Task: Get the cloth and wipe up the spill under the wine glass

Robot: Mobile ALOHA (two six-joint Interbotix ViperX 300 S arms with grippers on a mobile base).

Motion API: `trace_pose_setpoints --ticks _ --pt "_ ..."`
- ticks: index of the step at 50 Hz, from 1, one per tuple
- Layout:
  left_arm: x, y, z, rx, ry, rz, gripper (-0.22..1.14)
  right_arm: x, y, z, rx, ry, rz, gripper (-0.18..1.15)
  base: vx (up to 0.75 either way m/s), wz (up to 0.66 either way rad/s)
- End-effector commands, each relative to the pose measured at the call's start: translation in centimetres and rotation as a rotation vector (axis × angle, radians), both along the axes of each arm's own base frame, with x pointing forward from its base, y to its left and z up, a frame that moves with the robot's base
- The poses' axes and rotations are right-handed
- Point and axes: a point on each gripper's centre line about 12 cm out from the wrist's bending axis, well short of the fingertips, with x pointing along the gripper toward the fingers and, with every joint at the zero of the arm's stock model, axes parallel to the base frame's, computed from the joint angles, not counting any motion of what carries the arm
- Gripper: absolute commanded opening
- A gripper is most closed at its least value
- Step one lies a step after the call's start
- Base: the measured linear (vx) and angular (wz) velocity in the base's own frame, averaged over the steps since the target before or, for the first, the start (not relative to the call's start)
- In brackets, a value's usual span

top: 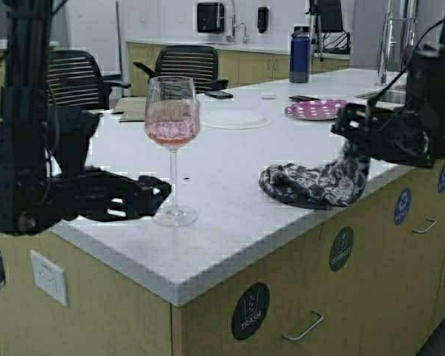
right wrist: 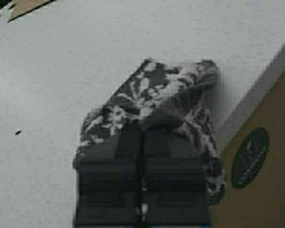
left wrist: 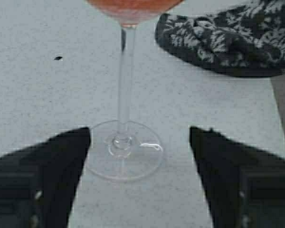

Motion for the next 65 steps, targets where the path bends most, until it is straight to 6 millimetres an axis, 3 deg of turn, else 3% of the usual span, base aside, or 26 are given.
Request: trace_pose_setpoints --ticks 1,23,37,54,65 --pt "-0.8 0.3 3.2 -0.024 -0.048 -0.004 0.96 -0.2 1.3 2.8 -0.040 -0.032 0.115 0.06 0.00 0.00" --pt "-2.4 1.0 10.5 -0.085 -0.196 -0.003 0.96 -0.1 3.2 10.4 -0.256 -0.063 0.326 0.06 0.00 0.00" --pt "-1.6 0.7 15.9 -0.134 -0.321 -0.001 0.96 0.3 3.2 14.7 -0.278 -0.137 0.305 0.06 0.00 0.00" --pt "0.5 -0.1 23.5 -0.121 -0.382 0.017 0.96 1.0 3.2 17.2 -0.286 -0.179 0.289 0.06 0.00 0.00" --pt "0.9 0.0 28.7 -0.102 -0.401 0.038 0.96 1.4 4.1 20.4 -0.301 -0.212 0.291 0.06 0.00 0.00"
